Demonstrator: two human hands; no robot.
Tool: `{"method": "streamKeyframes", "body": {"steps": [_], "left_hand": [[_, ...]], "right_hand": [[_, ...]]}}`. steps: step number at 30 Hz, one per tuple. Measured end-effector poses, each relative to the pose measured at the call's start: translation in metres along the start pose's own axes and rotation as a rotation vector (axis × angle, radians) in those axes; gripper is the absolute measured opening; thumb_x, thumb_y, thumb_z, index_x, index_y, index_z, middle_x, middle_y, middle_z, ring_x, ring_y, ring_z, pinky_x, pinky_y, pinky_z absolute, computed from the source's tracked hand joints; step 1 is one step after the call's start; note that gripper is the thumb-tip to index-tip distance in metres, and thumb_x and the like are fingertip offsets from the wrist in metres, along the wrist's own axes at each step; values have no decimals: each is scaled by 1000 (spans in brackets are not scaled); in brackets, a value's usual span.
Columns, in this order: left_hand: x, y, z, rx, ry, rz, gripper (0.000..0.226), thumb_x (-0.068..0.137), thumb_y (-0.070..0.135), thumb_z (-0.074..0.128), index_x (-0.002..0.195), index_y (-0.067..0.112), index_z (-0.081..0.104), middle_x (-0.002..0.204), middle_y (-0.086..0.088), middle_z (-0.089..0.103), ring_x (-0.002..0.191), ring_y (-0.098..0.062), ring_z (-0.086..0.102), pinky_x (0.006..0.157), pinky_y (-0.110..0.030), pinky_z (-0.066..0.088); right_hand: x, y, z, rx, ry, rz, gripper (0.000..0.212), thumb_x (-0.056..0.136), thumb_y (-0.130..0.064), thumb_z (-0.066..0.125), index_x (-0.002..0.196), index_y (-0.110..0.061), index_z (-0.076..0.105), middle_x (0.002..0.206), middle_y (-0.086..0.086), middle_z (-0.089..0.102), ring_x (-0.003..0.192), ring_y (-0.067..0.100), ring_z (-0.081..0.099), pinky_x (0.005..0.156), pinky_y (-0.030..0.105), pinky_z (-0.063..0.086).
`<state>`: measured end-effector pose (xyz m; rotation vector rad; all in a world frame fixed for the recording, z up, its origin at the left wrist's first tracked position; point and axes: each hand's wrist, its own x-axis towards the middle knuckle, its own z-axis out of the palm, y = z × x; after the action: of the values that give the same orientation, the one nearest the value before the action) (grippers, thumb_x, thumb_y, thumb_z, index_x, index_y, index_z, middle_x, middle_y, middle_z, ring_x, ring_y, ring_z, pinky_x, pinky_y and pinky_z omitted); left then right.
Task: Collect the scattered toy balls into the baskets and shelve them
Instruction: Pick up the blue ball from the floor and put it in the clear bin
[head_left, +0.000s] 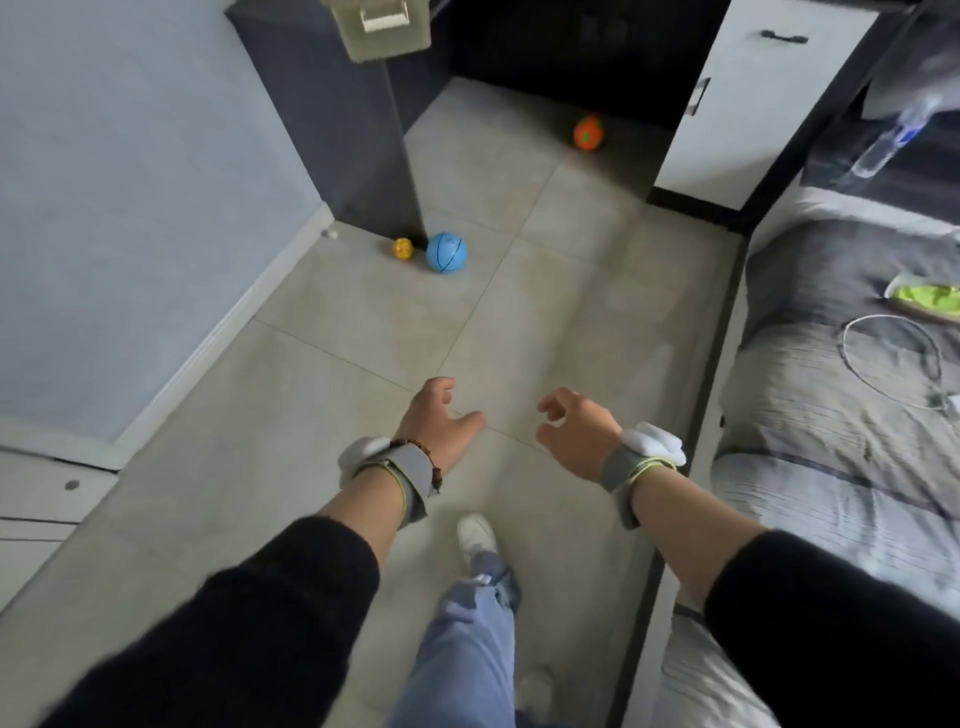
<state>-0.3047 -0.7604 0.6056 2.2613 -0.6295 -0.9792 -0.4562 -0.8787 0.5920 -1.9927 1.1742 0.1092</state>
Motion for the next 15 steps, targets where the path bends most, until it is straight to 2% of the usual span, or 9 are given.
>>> {"method": "streamKeyframes", "body": {"steps": [4,6,10,15], "left_hand": [[86,29,-18,-70,4,-23,64,79,34,61,137,24,37,139,1,47,113,-18,52,87,-28,36],[127,49,-33,-103,5,-48,64,79,34,62,138,24,37,139,0,47,114,-19,52,85,-29,37],[183,79,-56,-113,17,-34,64,79,34,62,137,23,38,140,-1,47,119,-21,52,86,-29,38],[264,119,-96,-133,92,-57,63,79,33,63,136,23,39,140,-2,48,120,-22,51,86,-29,37]], "right_hand": [[89,-37,-25,-32,0,-22,33,85,-24,60,118,-21,60,116,-1,61,97,19,56,80,21,37],[131,-63,-39,-54,-29,-27,33,86,-25,60,118,-22,59,116,-2,60,94,17,53,81,22,39],[189,-97,-55,-94,-50,-75,33,86,-25,59,118,-22,58,116,-2,60,101,18,56,82,24,41],[285,-148,-82,-82,-46,-145,31,84,-23,60,115,-22,60,113,-2,62,92,14,52,80,23,39]]}}
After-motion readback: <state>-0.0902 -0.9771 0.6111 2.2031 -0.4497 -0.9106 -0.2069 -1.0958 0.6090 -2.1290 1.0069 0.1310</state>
